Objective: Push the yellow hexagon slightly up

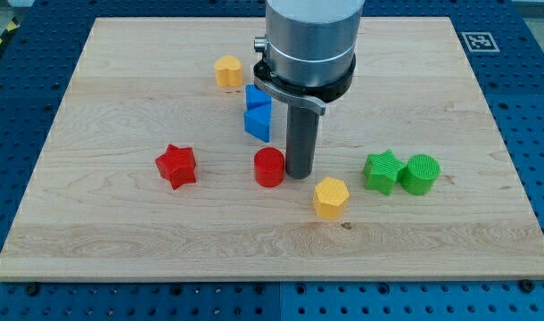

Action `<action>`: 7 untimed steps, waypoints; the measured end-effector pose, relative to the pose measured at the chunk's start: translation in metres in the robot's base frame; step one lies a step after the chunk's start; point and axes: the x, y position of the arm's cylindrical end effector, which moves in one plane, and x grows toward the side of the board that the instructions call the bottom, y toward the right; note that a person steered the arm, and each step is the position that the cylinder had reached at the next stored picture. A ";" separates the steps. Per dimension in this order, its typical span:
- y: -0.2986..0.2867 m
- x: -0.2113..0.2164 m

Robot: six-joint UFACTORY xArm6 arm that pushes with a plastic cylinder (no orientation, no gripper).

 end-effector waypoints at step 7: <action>-0.042 0.050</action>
